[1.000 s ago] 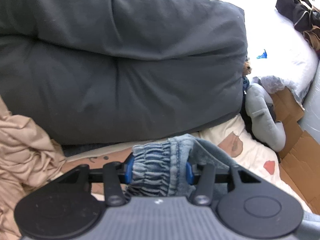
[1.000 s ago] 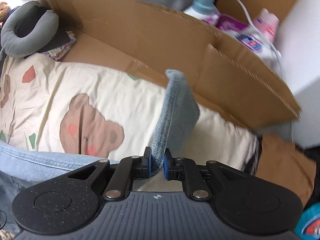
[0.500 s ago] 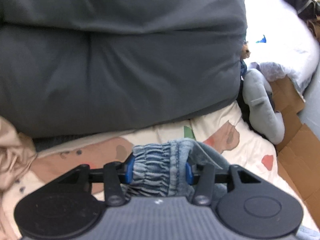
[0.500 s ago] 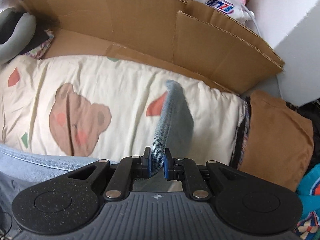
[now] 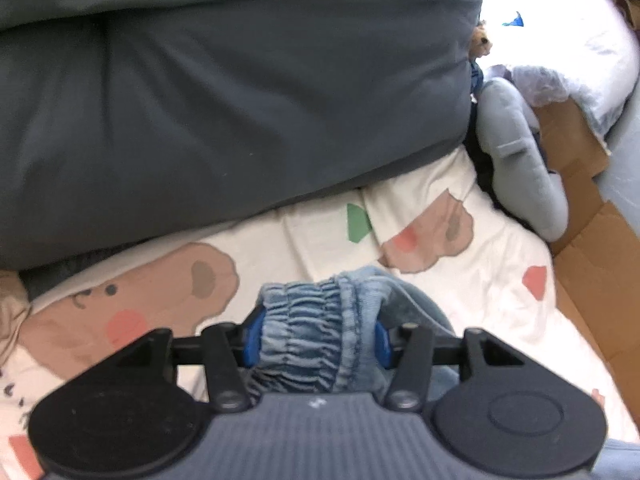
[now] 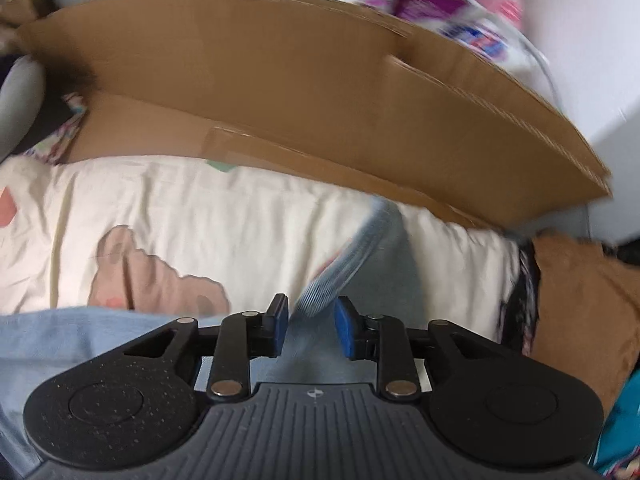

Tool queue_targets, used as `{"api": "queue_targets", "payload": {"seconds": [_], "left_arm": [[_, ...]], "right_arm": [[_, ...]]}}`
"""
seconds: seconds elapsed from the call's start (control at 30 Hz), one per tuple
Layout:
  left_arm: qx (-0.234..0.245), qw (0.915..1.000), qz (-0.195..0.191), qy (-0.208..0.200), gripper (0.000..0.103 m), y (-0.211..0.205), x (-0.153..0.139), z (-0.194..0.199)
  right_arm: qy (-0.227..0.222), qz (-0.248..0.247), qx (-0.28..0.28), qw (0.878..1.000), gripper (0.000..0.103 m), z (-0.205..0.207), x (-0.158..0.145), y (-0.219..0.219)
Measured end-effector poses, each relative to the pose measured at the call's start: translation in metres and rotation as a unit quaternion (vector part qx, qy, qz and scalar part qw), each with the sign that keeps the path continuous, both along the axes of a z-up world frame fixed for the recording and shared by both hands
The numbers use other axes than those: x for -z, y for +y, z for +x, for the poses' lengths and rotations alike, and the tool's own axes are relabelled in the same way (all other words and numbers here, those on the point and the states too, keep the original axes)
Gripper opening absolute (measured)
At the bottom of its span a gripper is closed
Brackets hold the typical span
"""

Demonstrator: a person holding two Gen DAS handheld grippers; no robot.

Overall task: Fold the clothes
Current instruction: 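Release the leg and waistband, opening both grippers over the jeans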

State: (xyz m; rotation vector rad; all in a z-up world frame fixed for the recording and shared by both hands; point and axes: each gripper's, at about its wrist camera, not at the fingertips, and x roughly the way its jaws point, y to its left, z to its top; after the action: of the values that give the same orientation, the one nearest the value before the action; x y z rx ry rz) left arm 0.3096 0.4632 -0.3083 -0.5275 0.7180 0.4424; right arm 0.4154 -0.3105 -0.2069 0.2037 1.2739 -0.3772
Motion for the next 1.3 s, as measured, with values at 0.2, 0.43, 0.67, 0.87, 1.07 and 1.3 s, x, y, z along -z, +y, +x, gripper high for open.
{"api": "queue_targets", "payload": {"seconds": [0.2, 0.43, 0.67, 0.87, 1.07, 1.3], "left_arm": [[-0.019, 0.9998, -0.010, 0.003, 0.059, -0.002, -0.017, -0.047], [-0.080, 0.9967, -0.008, 0.011, 0.059, 0.004, -0.048, -0.131], [-0.151, 0.9878, -0.013, 0.035, 0.058, 0.001, -0.062, -0.218], [-0.201, 0.9769, -0.053, 0.050, 0.057, -0.013, -0.048, -0.270], [-0.268, 0.9560, -0.114, 0.032, 0.055, -0.019, -0.030, -0.296], [-0.293, 0.9453, -0.138, 0.041, 0.055, -0.016, -0.017, -0.283]], "right_arm": [[-0.013, 0.016, -0.079, 0.997, 0.033, 0.044, 0.007, 0.048], [-0.021, 0.048, -0.175, 0.983, 0.033, 0.085, 0.023, 0.124], [-0.031, 0.074, -0.246, 0.966, 0.033, 0.107, 0.040, 0.198], [-0.044, 0.086, -0.302, 0.948, 0.033, 0.122, 0.050, 0.261], [-0.046, 0.102, -0.340, 0.934, 0.033, 0.130, 0.061, 0.318], [-0.052, 0.122, -0.396, 0.909, 0.033, 0.134, 0.074, 0.376]]}}
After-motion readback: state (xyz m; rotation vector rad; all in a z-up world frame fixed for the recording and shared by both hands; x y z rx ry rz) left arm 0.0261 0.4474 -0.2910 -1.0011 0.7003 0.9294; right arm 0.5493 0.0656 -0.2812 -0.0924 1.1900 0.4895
